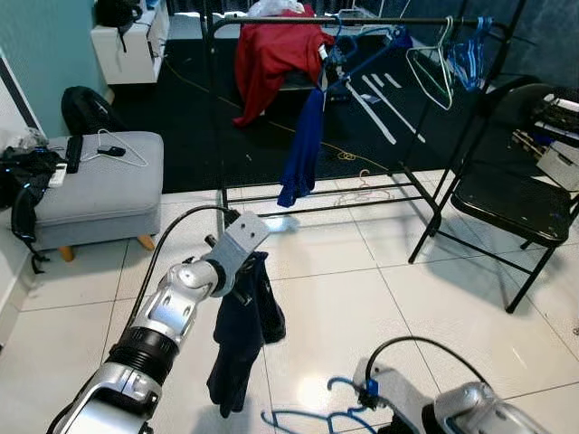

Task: Hang hanger

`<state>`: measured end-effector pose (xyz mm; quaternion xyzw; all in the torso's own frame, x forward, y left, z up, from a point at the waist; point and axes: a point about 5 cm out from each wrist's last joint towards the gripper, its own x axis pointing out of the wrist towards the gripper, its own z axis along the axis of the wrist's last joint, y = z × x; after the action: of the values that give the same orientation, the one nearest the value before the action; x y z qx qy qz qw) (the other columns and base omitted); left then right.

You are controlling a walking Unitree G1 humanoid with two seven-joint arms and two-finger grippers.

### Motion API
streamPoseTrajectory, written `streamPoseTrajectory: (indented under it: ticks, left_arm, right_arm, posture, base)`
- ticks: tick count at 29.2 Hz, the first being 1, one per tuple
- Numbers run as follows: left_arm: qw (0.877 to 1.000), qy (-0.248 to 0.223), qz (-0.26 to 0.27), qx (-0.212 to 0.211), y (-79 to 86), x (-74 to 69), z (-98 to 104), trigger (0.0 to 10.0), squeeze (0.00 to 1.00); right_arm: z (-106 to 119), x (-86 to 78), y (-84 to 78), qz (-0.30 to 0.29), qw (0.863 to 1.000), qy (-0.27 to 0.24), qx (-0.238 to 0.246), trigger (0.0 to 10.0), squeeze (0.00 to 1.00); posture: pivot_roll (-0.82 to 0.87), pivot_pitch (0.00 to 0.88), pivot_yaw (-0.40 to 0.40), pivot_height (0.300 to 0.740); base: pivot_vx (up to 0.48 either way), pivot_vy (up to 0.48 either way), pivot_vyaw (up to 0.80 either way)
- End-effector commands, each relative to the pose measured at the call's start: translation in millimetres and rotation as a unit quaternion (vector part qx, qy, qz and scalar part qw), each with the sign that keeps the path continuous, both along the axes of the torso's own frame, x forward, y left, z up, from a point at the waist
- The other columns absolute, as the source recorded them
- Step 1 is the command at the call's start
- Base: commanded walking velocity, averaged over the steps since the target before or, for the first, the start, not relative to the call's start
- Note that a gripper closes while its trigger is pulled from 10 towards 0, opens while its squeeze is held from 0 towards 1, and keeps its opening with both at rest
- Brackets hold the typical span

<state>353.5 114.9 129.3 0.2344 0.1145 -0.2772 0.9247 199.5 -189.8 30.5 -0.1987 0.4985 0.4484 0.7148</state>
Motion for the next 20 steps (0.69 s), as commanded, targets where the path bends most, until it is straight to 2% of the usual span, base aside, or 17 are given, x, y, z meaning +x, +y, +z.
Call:
streamPoseTrajectory:
  ticks: [1,3,5,6,8,14,20]
  left_arm:
    - [1.000,-0.001,-0.002,0.002,1.1,-1.7,0.4,10.0,0.00]
    - [1.000,-0.004,-0.002,-0.001,-0.9,-0.6,2.2,10.0,0.00]
    - [1.000,-0.004,-0.002,-0.001,-0.9,-0.6,2.2,10.0,0.00]
    - [1.000,-0.005,-0.003,-0.003,-2.0,-0.3,3.1,10.0,0.00]
    - [1.000,-0.009,-0.009,-0.007,-4.3,-0.5,5.7,10.0,0.00]
    - [0.999,-0.022,-0.029,-0.004,-6.6,-2.0,10.1,10.0,0.00]
    - [0.999,-0.031,-0.034,0.016,-3.5,-2.8,9.6,10.0,0.00]
  right_arm:
    - [-16.9,10.6,6.7,-0.015,0.999,-0.042,-0.001,10.0,0.00]
    - [-29.7,28.7,16.6,-0.054,0.993,-0.105,0.003,10.0,0.00]
    - [-29.7,28.7,16.6,-0.054,0.993,-0.105,0.003,10.0,0.00]
    - [-31.8,33.6,18.7,-0.069,0.990,-0.124,0.006,10.0,0.00]
    - [-22.5,40.5,8.3,-0.090,0.984,-0.156,0.013,10.0,0.00]
    - [-9.5,44.6,1.4,-0.095,0.980,-0.173,0.020,10.0,0.00]
    - [15.7,52.6,-2.5,-0.085,0.977,-0.192,0.032,10.0,0.00]
  posture:
    - [-0.06,0.078,-0.016,0.740]
    - [-0.06,0.082,-0.014,0.740]
    - [-0.06,0.082,-0.014,0.740]
    - [-0.06,0.082,-0.014,0.740]
    - [-0.06,0.083,-0.013,0.740]
    - [-0.06,0.084,-0.013,0.740]
    - [-0.06,0.084,-0.011,0.740]
  base:
    - [0.000,0.000,0.00]
    - [0.000,0.000,0.00]
    - [0.000,0.000,0.00]
    - [0.000,0.000,0.00]
    - [0.000,0.000,0.00]
    - [0.000,0.000,0.00]
    - [0.000,0.000,0.00]
